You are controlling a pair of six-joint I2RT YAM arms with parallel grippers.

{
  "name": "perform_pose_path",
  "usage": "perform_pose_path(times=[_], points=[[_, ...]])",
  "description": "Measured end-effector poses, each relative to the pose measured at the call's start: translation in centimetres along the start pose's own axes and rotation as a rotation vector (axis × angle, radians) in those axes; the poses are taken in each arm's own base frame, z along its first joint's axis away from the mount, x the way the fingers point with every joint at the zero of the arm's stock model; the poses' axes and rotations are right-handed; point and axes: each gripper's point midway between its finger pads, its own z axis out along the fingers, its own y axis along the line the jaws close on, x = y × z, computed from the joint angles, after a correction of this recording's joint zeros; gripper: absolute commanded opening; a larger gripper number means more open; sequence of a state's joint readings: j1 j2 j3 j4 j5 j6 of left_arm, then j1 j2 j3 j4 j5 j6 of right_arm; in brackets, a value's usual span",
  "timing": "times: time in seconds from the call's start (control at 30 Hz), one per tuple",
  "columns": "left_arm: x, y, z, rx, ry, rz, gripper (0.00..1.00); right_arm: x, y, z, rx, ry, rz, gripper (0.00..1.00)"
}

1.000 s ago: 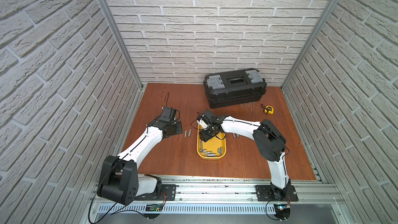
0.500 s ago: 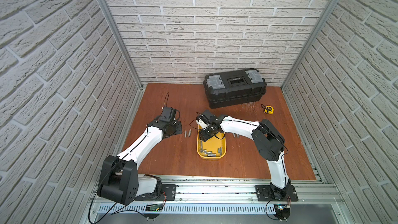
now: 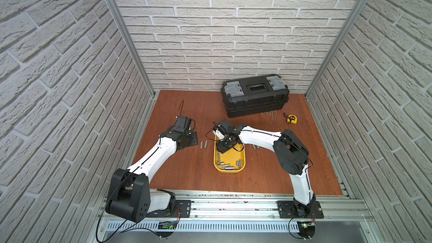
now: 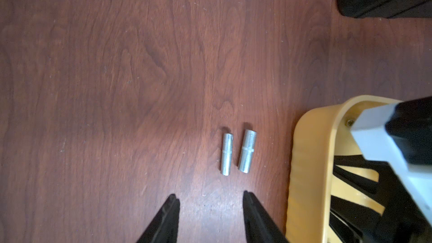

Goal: Take out the socket from the storage box
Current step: Pick up the socket head from the storage box.

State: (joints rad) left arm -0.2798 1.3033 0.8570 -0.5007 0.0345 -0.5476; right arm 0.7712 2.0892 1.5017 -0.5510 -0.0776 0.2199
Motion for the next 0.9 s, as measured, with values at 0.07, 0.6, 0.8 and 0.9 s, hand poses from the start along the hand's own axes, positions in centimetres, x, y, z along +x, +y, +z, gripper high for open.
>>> perform_pose_path(times=[0.07,0.6,0.8,0.9], points=[[0.0,0.0,0.0,0.0,0.0,0.0,0.48,0.0,0.0,0.0,0.009,0.0,-0.003,0.53],[0.0,0.0,0.0,0.0,0.0,0.0,0.49,0.2,-0.1,-0.1,0.047,-0.001,-0.031,0.46],[0.0,0.0,0.0,0.0,0.0,0.001,0.49,0.6,-0.4,-0.7,0.064,0.016,-0.034,0.46],[0.0,0.0,0.0,0.0,0.0,0.001,0.49,0.5,-0.5,-1.6,0.071,0.012,-0.032,0.45]])
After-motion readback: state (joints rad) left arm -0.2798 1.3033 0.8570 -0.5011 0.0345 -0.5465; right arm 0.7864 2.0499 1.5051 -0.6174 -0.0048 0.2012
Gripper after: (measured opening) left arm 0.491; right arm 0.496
